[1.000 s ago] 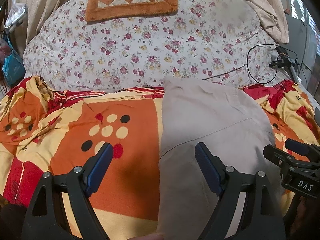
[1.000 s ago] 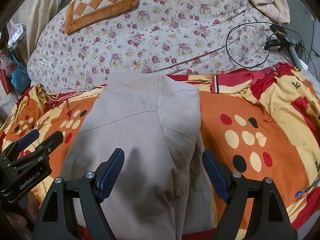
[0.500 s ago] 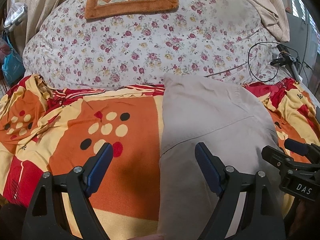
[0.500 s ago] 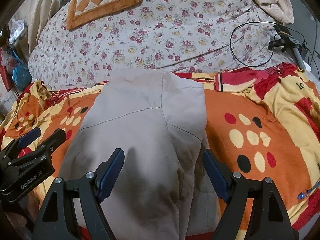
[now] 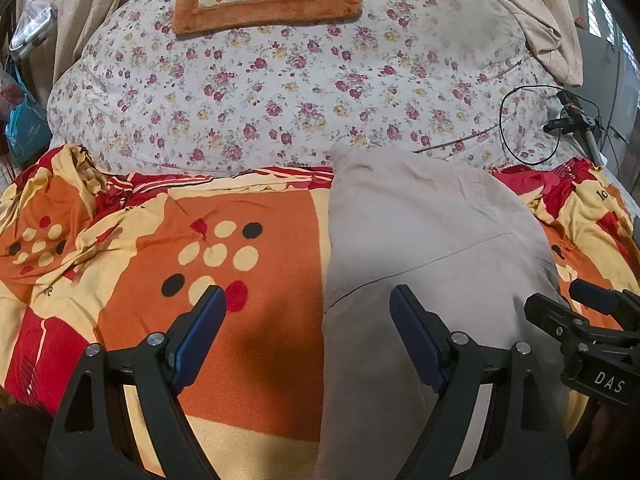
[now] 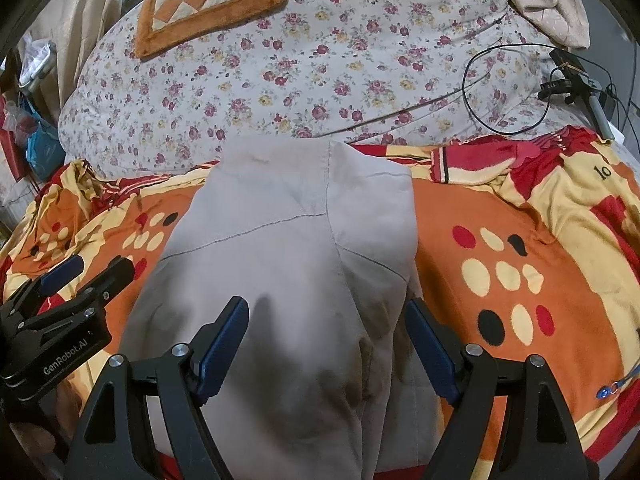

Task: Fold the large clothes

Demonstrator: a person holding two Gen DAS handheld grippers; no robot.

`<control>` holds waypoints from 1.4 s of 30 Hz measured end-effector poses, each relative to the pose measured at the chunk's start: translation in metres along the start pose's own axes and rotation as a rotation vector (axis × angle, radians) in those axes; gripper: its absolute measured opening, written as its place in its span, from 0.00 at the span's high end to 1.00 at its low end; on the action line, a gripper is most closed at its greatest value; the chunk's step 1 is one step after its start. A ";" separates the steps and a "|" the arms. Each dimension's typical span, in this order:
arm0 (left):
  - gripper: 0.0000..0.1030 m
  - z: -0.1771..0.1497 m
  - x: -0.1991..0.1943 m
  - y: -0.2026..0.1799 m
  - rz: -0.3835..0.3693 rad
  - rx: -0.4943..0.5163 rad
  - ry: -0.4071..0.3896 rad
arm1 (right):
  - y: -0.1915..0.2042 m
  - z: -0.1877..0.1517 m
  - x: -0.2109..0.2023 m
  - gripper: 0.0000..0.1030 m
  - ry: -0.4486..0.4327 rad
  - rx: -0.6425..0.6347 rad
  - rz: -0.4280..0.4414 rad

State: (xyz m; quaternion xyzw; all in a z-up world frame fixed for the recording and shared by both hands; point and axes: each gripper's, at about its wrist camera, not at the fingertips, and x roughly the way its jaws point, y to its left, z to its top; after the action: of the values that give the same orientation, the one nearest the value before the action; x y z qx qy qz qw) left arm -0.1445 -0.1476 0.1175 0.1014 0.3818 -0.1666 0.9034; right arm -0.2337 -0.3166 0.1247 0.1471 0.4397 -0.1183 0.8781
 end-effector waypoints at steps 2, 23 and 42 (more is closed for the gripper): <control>0.18 0.000 0.000 0.000 0.000 -0.002 0.000 | 0.000 0.000 0.000 0.21 0.000 -0.002 0.002; 0.18 0.000 0.002 0.002 -0.005 -0.005 0.015 | 0.004 -0.001 0.002 0.21 0.010 -0.011 0.005; 0.18 -0.001 0.009 0.010 -0.022 -0.045 0.021 | 0.009 -0.001 0.010 0.21 0.022 -0.027 0.014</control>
State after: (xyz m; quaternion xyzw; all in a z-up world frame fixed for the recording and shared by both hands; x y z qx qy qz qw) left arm -0.1355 -0.1398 0.1113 0.0787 0.3960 -0.1671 0.8995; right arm -0.2256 -0.3082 0.1174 0.1397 0.4498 -0.1045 0.8759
